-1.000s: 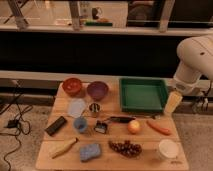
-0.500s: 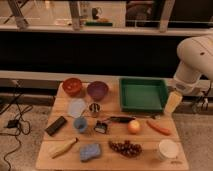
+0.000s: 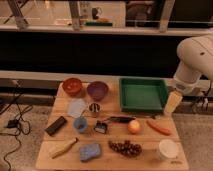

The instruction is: Place apple in paper cup

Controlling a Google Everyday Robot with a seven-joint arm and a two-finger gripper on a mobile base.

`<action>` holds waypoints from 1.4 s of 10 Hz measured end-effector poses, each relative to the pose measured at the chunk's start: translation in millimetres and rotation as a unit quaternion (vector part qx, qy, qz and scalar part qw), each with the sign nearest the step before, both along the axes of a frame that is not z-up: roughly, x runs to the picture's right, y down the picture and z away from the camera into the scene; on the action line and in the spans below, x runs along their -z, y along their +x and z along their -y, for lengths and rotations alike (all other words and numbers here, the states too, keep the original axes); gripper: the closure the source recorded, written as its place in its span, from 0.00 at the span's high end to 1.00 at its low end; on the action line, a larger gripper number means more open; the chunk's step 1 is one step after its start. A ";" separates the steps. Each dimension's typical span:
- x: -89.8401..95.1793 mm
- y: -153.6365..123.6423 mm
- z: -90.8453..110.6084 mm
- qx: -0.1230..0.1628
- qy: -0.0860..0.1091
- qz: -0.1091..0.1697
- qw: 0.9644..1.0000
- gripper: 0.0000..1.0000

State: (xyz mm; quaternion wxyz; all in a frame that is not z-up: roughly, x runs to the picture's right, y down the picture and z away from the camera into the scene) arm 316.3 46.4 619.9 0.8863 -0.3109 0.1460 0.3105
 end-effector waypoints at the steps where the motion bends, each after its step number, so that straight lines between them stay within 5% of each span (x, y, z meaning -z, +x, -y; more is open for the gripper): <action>1: 0.0 0.0 0.0 0.000 0.000 0.000 1.000 1.00; 11: -0.2 -0.1 -0.7 0.000 -0.001 0.000 1.000 1.00; 14: 0.7 -12.3 -20.1 0.024 -0.013 0.015 1.000 1.00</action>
